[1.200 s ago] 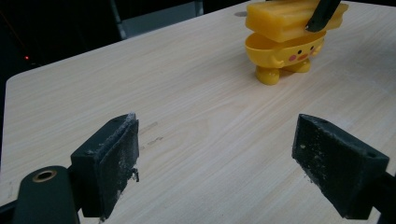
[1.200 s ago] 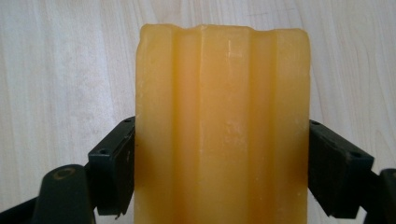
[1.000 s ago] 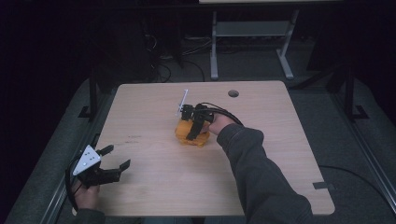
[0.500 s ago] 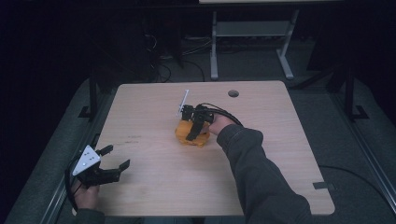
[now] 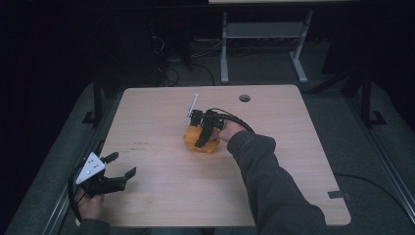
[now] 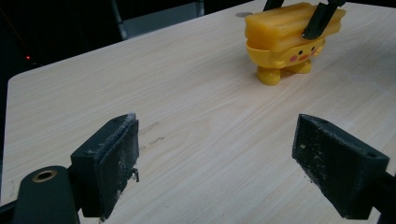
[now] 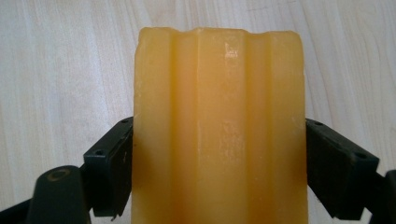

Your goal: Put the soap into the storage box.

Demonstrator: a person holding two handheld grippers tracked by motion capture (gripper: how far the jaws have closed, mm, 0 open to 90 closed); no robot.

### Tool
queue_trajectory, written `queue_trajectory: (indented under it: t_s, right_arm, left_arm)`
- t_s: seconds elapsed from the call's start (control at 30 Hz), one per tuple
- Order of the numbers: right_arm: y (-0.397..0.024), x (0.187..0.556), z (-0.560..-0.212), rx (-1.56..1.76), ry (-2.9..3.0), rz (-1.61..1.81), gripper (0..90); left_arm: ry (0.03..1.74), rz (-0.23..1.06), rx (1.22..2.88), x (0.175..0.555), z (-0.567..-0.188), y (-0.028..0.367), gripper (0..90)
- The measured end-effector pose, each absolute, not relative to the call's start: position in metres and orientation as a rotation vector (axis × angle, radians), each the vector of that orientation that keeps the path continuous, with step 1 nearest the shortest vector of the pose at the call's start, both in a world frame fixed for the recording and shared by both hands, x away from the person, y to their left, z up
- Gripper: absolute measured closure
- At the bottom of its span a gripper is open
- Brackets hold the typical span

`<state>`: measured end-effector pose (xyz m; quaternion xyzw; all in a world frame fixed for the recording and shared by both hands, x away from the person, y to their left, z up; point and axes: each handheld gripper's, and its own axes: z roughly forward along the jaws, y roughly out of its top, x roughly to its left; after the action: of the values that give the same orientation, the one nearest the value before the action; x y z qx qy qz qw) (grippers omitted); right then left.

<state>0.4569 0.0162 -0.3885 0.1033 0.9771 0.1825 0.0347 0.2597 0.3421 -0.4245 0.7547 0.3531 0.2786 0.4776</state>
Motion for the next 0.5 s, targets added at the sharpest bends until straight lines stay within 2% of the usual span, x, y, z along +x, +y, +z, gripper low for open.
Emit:
queue_trajectory:
  t_s: [0.23, 0.5]
  right_arm:
    - [0.0147, 0.4573, -0.3852, 0.356, 3.004, 0.588, 15.0]
    - [0.0093, 0.4534, -0.3812, 0.370, 2.981, 0.622, 14.9]
  left_arm:
    - [0.861, 0.679, 1.847, 0.2598, -0.4245, 0.3419, 13.9]
    - [0.861, 0.681, 1.852, 0.2598, -0.4244, 0.3424, 13.9]
